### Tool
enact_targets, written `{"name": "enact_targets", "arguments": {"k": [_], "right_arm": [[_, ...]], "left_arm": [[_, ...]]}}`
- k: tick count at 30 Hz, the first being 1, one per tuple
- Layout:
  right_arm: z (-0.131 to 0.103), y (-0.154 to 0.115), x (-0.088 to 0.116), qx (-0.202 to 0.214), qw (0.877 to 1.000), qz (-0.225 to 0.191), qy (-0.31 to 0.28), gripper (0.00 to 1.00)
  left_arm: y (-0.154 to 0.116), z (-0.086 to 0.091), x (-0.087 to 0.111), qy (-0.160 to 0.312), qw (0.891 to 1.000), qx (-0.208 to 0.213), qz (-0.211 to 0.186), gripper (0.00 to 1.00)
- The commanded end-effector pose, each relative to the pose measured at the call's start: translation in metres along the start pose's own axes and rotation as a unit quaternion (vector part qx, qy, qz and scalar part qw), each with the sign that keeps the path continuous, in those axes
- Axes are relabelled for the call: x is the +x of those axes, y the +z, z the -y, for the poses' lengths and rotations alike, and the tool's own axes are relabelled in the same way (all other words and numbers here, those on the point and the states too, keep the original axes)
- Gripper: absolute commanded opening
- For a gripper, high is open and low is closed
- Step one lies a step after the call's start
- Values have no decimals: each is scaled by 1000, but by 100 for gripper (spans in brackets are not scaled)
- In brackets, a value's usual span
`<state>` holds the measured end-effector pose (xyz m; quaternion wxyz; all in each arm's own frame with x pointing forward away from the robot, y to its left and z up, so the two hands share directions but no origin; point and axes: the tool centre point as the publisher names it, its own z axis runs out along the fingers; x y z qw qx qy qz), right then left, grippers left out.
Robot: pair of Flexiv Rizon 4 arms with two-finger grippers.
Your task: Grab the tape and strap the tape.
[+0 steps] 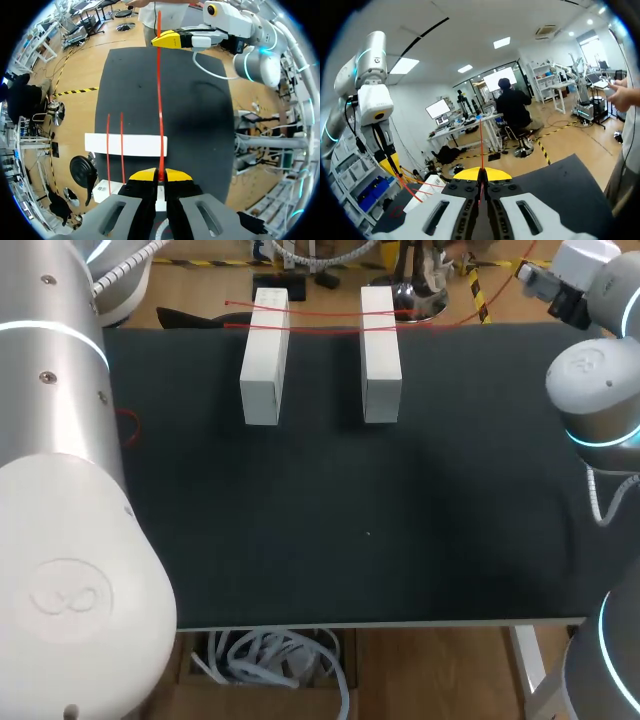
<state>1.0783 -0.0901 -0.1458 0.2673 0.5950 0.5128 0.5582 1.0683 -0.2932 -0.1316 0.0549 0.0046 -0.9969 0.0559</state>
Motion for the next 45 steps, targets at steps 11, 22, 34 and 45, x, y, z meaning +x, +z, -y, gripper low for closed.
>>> {"name": "enact_targets", "arguments": {"k": [11, 22, 34, 45], "right_arm": [[-9, -9, -2, 42, 978, 158, -130, 0], [-14, -12, -12, 31, 958, 205, -197, 0], [-21, -11, -17, 49, 915, 237, -323, 0], [-22, -7, -17, 83, 878, 232, -410, 0]], "left_arm": [[-1, 1, -1, 0, 1000, -2, -2, 0], [-1, 1, -1, 0, 1000, -2, -2, 0], [-1, 1, -1, 0, 1000, -2, -2, 0], [-1, 1, -1, 0, 1000, -2, -2, 0]]}}
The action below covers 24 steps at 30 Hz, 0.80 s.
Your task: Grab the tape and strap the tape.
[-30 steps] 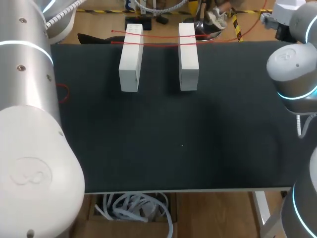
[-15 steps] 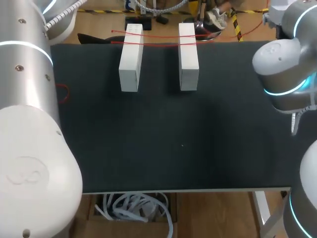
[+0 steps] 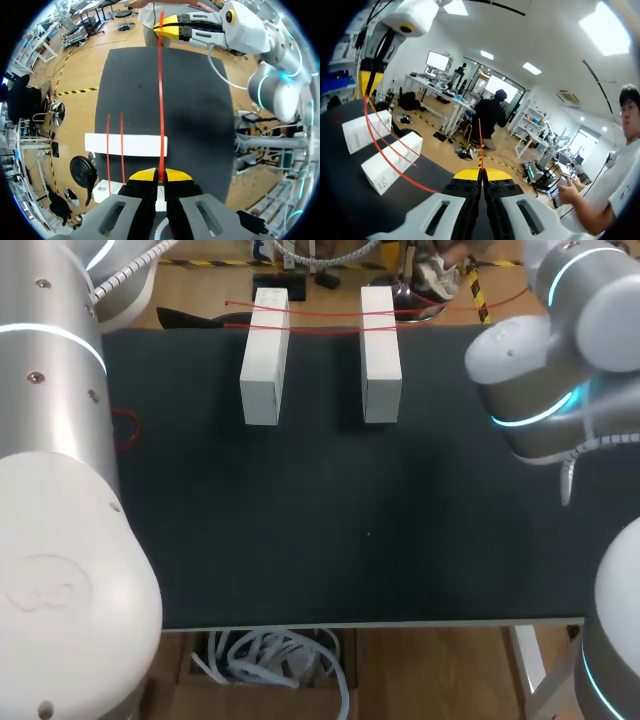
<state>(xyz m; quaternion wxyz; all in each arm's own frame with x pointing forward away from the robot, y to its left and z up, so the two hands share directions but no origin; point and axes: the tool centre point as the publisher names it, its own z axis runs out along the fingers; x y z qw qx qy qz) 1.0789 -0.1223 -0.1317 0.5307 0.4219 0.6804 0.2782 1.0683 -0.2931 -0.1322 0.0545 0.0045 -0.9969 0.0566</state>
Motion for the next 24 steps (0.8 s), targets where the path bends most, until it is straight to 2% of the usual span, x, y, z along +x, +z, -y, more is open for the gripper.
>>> {"name": "enact_targets", "arguments": {"k": [1, 16, 24], "right_arm": [[-5, 2, 7, 74, 996, 46, -17, 0], [-11, -2, 31, 81, 993, -13, -86, 0], [-14, -4, 35, 73, 985, -22, -152, 0]], "left_arm": [[-1, 1, -1, 0, 1000, -2, -2, 0], [-1, 1, -1, 0, 1000, -2, -2, 0], [-1, 1, -1, 0, 1000, -2, -2, 0]]}}
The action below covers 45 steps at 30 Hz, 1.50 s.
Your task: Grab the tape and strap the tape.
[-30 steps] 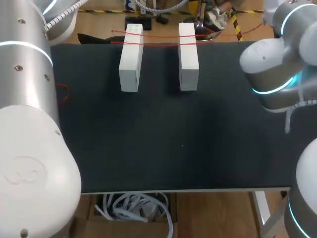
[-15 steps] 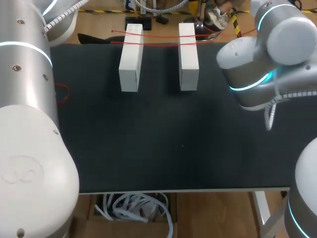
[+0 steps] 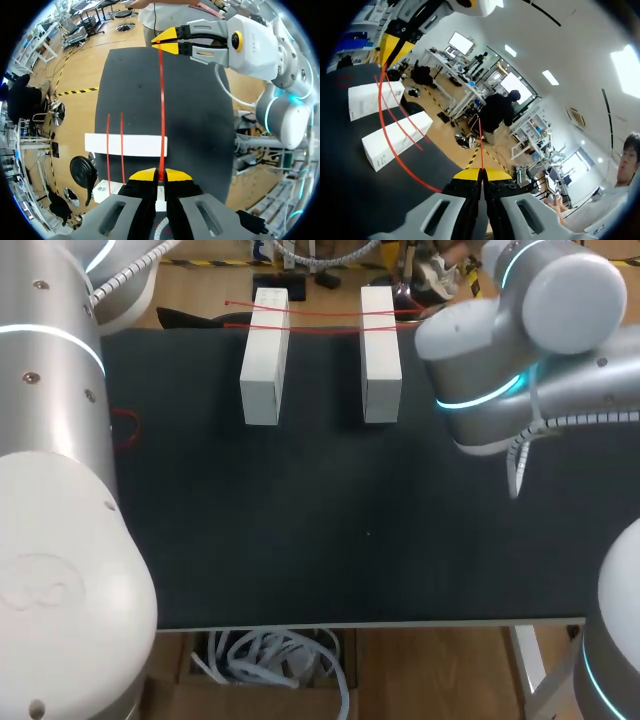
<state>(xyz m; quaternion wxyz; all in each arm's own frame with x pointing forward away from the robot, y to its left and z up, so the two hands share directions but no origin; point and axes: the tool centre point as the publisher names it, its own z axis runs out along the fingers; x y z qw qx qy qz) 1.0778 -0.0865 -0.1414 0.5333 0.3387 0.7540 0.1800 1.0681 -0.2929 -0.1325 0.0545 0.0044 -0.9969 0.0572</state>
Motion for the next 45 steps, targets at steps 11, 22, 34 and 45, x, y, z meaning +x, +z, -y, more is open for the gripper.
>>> {"name": "enact_targets", "arguments": {"k": [11, 22, 34, 45], "right_arm": [[-10, -6, -4, 26, 997, -13, -77, 0], [-23, -1, 2, 24, 989, -43, -137, 0], [-43, -1, 15, 21, 983, -68, -169, 0], [-52, -8, 19, 13, 977, -23, -211, 0]], "left_arm": [[-1, 1, -1, -1, 1000, -3, -2, 0], [-1, 1, -1, -1, 1000, -3, -2, 0], [-1, 1, -1, -1, 1000, -3, -2, 0], [-1, 1, -1, -1, 1000, -3, -2, 0]]}}
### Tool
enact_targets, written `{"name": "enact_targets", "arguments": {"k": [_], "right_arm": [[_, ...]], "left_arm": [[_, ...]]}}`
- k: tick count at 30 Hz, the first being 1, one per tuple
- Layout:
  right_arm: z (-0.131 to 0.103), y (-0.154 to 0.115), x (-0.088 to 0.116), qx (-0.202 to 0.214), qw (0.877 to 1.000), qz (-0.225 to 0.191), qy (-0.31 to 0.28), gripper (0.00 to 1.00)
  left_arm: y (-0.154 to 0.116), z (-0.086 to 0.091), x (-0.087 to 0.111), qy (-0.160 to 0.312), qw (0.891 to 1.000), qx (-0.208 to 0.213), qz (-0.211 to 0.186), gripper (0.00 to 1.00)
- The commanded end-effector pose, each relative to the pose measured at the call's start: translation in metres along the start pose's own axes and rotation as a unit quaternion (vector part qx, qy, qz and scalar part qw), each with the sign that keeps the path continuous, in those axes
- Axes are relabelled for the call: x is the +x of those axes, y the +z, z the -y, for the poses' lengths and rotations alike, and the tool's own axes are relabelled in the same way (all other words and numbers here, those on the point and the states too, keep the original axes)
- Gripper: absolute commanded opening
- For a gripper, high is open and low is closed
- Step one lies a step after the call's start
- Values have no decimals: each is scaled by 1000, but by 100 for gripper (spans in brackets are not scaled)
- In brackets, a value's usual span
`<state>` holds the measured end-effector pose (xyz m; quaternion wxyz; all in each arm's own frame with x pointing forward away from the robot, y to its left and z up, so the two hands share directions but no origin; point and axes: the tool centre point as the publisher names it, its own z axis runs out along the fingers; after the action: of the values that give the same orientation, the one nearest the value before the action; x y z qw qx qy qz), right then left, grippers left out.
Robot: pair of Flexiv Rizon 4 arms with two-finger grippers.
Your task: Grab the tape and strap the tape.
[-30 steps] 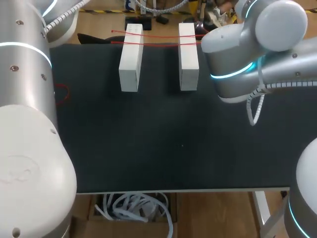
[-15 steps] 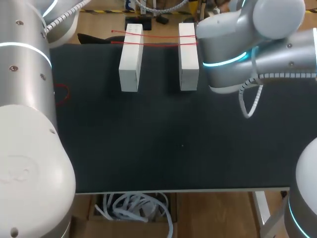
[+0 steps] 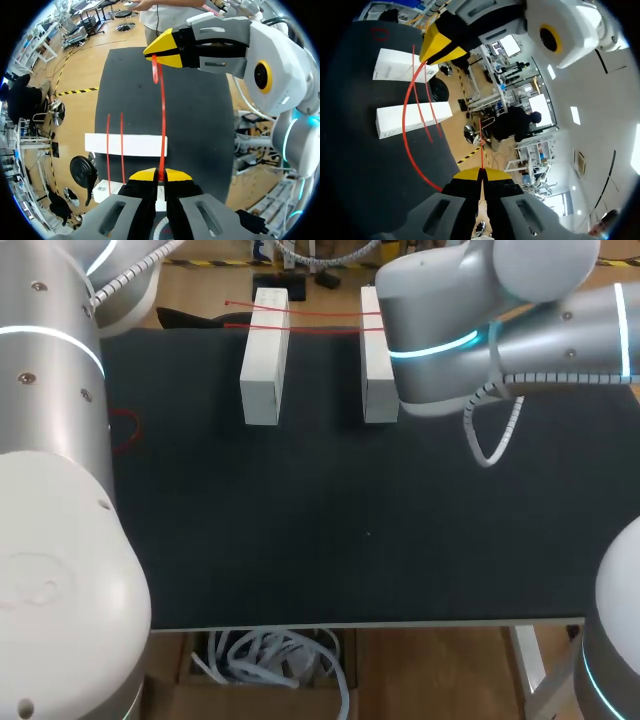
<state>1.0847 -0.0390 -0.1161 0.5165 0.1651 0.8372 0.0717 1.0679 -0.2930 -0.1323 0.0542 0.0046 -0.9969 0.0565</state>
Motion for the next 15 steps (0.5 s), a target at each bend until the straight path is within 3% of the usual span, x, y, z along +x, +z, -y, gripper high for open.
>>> {"name": "enact_targets", "arguments": {"k": [1, 9, 15], "right_arm": [[-1, -1, 3, 13, 999, 31, -1, 0], [8, -2, 0, 20, 998, 55, 20, 0], [5, 1, 9, 21, 999, 45, 17, 0]], "left_arm": [[-1, 1, -2, 0, 1000, -2, -2, 0], [-1, 1, -2, 0, 1000, -2, -2, 0], [-1, 1, -2, 0, 1000, -2, -2, 0]]}}
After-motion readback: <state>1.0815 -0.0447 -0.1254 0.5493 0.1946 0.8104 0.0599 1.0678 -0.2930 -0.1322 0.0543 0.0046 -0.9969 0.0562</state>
